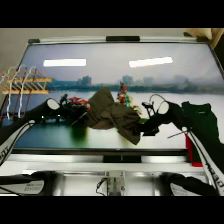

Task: Fold the shirts.

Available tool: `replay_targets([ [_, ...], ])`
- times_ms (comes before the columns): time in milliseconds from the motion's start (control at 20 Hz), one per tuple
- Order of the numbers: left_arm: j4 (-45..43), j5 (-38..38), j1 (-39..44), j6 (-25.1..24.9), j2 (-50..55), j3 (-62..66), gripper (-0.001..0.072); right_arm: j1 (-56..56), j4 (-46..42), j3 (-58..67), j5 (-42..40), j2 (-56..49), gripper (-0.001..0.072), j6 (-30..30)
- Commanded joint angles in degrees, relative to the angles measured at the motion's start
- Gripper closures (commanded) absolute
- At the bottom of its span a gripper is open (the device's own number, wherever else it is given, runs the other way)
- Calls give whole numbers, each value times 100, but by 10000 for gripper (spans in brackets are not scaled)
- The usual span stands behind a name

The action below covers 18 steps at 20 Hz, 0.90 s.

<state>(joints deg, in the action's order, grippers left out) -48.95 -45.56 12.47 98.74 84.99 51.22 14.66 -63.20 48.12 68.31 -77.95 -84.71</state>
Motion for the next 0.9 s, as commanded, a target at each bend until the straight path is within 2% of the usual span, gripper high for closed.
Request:
replay_targets([
  [0,96,-7,2,-608,-76,28,677,553,258,-50,-649,-372,156,57],
  [50,96,-24,-13,-800,-146,61,677,686,151,-44,-643,-396,487,50],
  [100,94,-31,-52,-1016,-269,140,678,732,-20,9,-470,-382,635,26],
  [200,59,-28,-221,-1311,-673,463,678,710,-898,249,98,-118,647,24],
  [350,-120,-33,-629,-1606,-1611,1478,678,667,-3254,1110,997,927,647,-63],
  [500,-214,11,-1147,-1626,-2592,3042,678,647,-5351,2409,1005,2256,647,-553],
  [550,-227,76,-1298,-1624,-2876,3591,678,647,-5622,2863,835,2660,647,-791],
  [650,-232,254,-1502,-1624,-3311,4435,678,654,-5525,3630,332,3425,647,-1143],
  [750,-249,345,-1598,-1598,-3700,4946,678,654,-5001,4033,-245,4105,647,-1344],
  [850,-280,339,-1602,-1600,-4085,5051,678,654,-4564,4192,-476,4594,647,-1368],
])
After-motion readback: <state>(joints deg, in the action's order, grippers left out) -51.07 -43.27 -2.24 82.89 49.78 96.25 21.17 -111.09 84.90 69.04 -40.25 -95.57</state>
